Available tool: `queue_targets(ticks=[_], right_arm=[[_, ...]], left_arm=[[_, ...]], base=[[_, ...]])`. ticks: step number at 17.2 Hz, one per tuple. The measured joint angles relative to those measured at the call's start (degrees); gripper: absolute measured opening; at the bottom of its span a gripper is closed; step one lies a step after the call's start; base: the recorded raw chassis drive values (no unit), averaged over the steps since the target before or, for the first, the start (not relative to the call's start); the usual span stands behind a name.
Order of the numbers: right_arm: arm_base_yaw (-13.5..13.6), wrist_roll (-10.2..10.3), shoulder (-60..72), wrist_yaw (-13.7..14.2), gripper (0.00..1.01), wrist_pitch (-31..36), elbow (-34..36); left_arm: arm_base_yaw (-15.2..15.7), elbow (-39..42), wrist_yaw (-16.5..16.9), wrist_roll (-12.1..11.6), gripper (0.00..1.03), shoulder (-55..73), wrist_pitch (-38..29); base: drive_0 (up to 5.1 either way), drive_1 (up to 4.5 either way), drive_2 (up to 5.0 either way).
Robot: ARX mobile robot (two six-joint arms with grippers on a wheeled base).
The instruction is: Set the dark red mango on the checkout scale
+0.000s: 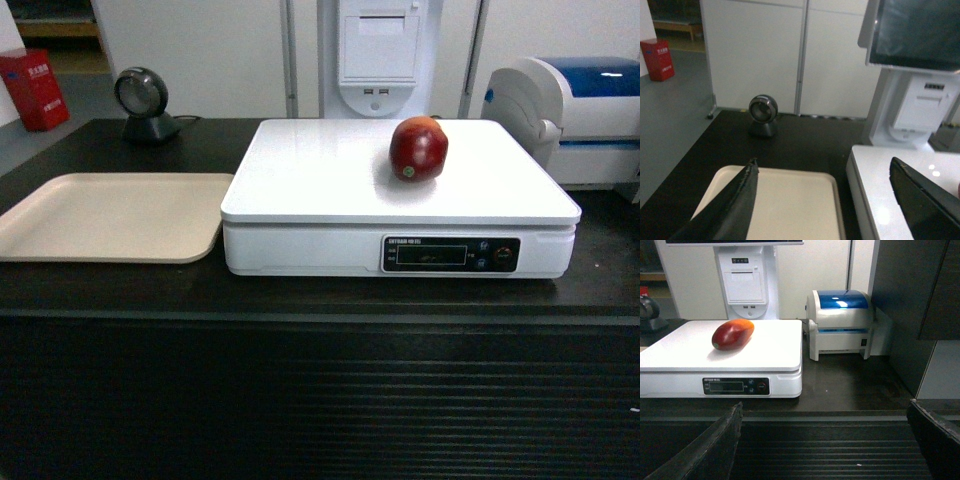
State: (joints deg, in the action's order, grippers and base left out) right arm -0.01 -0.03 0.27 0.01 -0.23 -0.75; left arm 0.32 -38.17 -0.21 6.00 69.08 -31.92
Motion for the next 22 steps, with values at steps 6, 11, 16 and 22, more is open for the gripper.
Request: queue_targets(ticks=[6,11,16,22], right_arm=[[0.00,0.00,0.00,0.00,0.98,0.02,0.00],[0.00,0.00,0.00,-0.02,0.98,0.02,0.00],[0.00,0.00,0.00,-0.02,0.98,0.00,0.00],[0.00,0.00,0.00,0.00,0.98,0.00,0.00]], left_arm=[[-0.42,21.00,0.17,-4.98,0.07,-13.70,-5.53],[-0.42,29.16,0.17,-5.16,0.02,-23.21,-4.50],[-0.42,33.55,0.17,-5.16,0.02,-32.33,0.31],[-0.42,37.66,0.20,-5.18,0.02,-41.68,5.44]], base=[[0.0,0.00,0.0],[0.0,0.00,0.0],[0.0,0.00,0.0],[0.0,0.00,0.0]])
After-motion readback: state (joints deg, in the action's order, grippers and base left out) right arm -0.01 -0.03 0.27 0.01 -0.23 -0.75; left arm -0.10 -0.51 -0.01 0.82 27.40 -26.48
